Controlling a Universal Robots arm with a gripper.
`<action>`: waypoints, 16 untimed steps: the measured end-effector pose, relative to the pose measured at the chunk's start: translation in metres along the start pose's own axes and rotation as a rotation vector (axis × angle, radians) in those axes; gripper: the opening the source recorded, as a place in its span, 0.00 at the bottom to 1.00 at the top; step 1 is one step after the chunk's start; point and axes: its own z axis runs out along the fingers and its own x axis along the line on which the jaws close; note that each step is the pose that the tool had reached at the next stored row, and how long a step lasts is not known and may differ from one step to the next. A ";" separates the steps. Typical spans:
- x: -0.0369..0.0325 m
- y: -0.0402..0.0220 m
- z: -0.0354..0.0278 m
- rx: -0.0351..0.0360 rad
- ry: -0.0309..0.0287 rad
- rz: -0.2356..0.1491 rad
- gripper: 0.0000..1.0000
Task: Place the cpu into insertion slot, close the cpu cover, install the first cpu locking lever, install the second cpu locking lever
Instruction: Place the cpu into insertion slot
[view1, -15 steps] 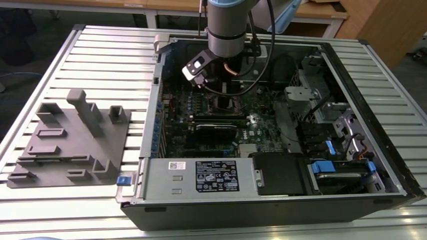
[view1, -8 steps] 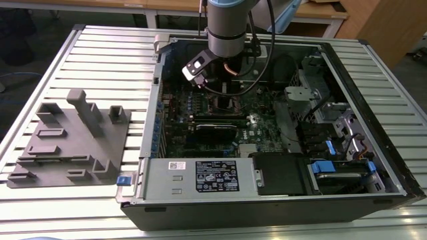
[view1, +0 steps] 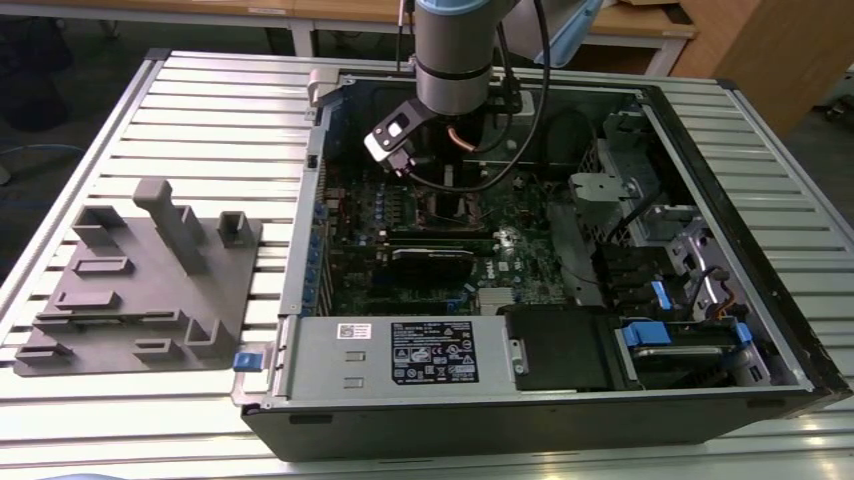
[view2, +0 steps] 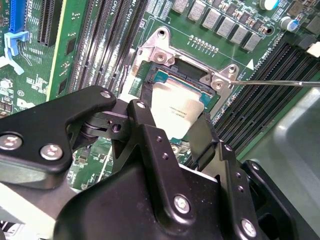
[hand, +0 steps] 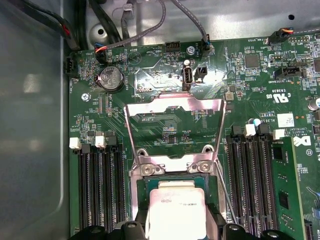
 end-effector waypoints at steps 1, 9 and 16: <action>0.0000 0.0000 0.0000 0.0000 0.0000 0.000 0.53; 0.0002 0.0001 0.0006 -0.0004 0.0009 0.000 0.54; 0.0000 0.0000 0.0004 0.0000 0.0001 0.000 0.60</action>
